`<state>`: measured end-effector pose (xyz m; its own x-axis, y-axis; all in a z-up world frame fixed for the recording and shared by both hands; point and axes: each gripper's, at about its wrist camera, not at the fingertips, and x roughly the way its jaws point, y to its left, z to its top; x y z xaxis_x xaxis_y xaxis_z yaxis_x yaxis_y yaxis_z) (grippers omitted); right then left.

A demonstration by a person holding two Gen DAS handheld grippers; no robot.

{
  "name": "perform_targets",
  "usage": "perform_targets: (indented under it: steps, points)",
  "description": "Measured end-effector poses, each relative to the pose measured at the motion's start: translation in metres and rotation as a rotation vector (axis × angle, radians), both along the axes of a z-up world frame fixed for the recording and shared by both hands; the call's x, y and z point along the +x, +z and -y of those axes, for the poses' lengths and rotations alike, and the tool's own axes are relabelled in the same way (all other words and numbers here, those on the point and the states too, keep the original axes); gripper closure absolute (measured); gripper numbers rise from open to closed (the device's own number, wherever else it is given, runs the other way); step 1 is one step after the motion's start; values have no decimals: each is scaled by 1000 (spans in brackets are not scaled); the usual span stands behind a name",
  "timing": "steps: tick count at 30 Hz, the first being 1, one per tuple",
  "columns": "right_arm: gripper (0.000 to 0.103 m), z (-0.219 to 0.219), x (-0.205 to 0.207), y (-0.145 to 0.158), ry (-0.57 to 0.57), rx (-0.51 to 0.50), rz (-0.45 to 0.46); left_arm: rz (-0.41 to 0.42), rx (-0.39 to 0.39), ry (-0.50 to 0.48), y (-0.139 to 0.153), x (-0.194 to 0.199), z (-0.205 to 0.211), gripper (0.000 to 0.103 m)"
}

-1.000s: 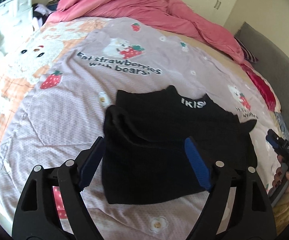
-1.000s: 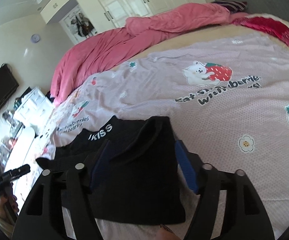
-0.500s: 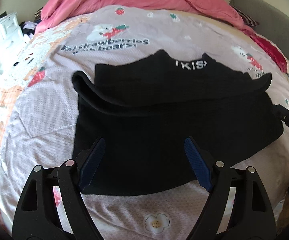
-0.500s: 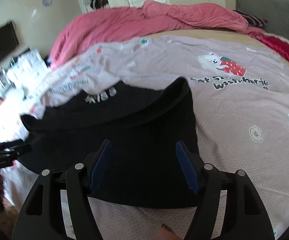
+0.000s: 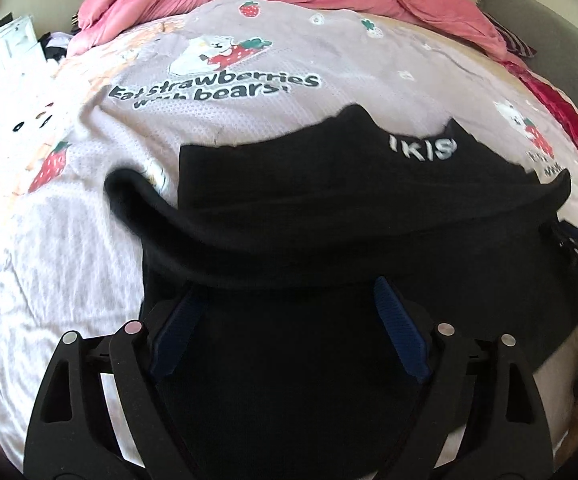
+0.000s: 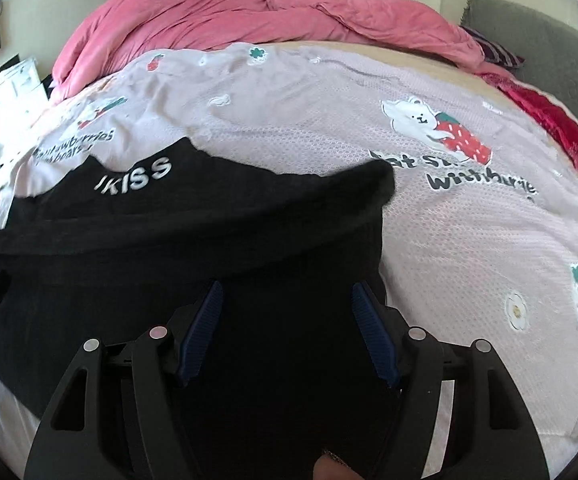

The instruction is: Fold small clothes

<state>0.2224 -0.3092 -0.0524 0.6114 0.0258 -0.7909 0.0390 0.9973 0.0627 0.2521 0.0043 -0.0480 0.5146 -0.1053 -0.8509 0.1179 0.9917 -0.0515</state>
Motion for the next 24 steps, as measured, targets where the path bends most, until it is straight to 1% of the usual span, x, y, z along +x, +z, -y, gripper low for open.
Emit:
perform_targets:
  steps: [5, 8, 9, 11, 12, 13, 16, 17, 18, 20, 21, 23, 24]
  points:
    - [38, 17, 22, 2, -59, 80, -29, 8, -54, 52, 9, 30, -7, 25]
    - [38, 21, 28, 5, -86, 82, -24, 34, -103, 107, 20, 47, -15, 25]
    - [38, 23, 29, 7, -98, 74, -19, 51, -134, 135, 25, 51, -21, 25]
    - [38, 28, 30, 9, -112, 79, -16, 72, -185, 162, 29, 52, -31, 25]
    - [38, 31, 30, 9, -117, 83, -13, 86, -196, 173, 29, 51, -37, 25]
    - [38, 34, 29, 9, -119, 86, -9, 91, -192, 180, 27, 50, -41, 25]
    - [38, 41, 27, 10, -121, 62, 2, 86, -144, 183, 20, 47, -50, 25]
    - [38, 45, 27, 9, -126, 52, 9, 82, -148, 175, 19, 47, -53, 25]
    - [38, 47, 27, 9, -129, 54, 12, 71, -190, 166, 17, 48, -59, 25]
    - [38, 53, 30, 6, -144, 88, 9, 62, -247, 165, 15, 48, -68, 25]
    - [38, 55, 30, 4, -150, 111, 8, 62, -249, 164, 14, 48, -69, 25]
    - [38, 57, 32, 3, -154, 158, 14, 62, -224, 165, 10, 47, -72, 25]
    - [38, 57, 33, 3, -154, 163, 15, 58, -224, 163, 7, 47, -73, 25]
